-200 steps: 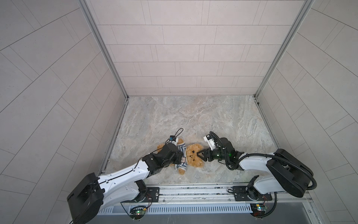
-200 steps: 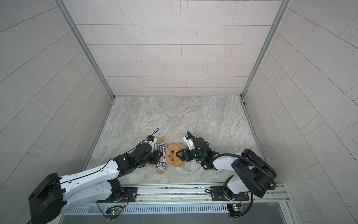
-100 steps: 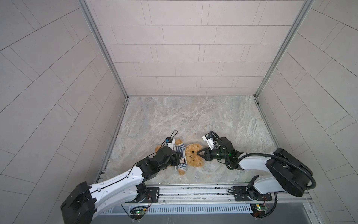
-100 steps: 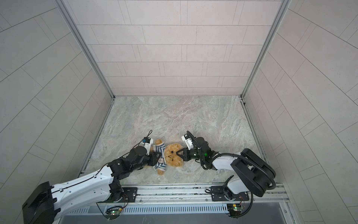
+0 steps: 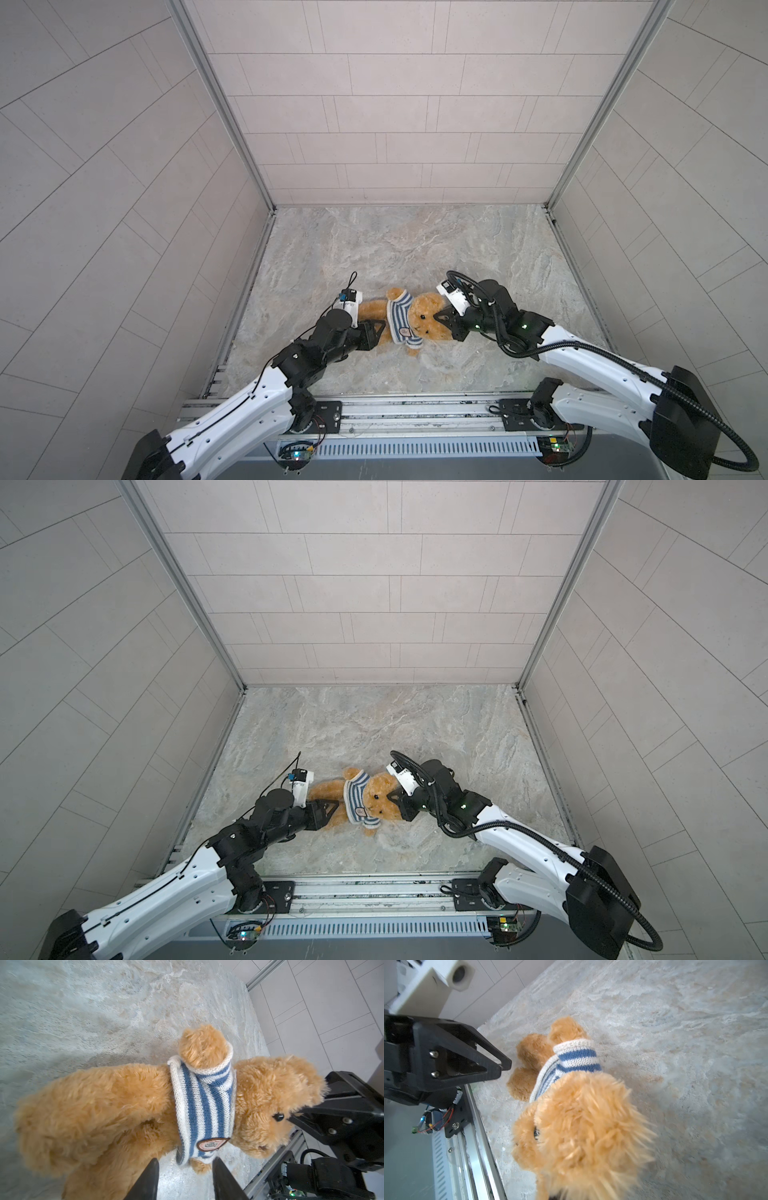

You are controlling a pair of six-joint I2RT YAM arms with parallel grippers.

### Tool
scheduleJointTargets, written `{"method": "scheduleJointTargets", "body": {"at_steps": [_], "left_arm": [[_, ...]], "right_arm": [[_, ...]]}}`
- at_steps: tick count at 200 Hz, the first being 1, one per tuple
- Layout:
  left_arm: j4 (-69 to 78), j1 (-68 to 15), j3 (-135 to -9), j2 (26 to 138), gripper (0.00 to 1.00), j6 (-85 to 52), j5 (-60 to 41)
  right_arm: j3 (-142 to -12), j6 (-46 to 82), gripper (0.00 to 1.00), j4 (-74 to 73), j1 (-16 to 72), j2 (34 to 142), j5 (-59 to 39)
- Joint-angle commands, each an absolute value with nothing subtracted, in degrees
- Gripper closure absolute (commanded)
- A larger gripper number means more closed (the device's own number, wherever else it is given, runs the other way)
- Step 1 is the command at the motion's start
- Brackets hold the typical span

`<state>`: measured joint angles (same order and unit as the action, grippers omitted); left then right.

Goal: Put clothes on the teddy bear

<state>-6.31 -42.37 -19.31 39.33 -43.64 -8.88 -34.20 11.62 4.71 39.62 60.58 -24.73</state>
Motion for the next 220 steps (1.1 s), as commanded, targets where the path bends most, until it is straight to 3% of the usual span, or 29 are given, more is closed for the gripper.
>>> {"method": "scheduleJointTargets", "body": {"at_steps": [1, 68, 96, 122, 148, 188, 220], "left_arm": [[-0.93, -41.61, -18.71, 41.37, 0.56, -45.30, -11.41], [10.39, -36.85, -21.11, 54.89, 0.62, -44.41, -19.36], [12.10, -36.78, -21.94, 57.56, 0.71, -44.31, -20.24], [13.36, -36.74, -21.82, 58.45, 0.91, -44.42, -20.77], [11.52, -35.57, -21.04, 56.94, 1.00, -44.86, -20.37], [9.65, -27.13, -16.70, 52.64, 1.00, -46.22, -21.94], [8.78, -26.10, -16.53, 52.23, 1.00, -44.95, -22.51]], "right_arm": [[-34.97, 7.33, 1.00, 7.67, 40.37, 60.12, -23.44], [-35.07, 3.47, 1.00, 9.89, 43.77, 58.03, -19.93], [-34.97, 3.27, 1.00, 9.58, 44.02, 57.07, -19.50], [-35.06, 2.92, 1.00, 9.75, 44.21, 56.22, -19.16], [-34.89, 2.75, 1.00, 11.29, 44.21, 54.60, -18.37], [-33.78, 3.90, 1.00, 12.89, 44.12, 49.64, -16.23], [-33.03, 4.81, 1.00, 12.92, 43.95, 47.73, -15.87]]}}
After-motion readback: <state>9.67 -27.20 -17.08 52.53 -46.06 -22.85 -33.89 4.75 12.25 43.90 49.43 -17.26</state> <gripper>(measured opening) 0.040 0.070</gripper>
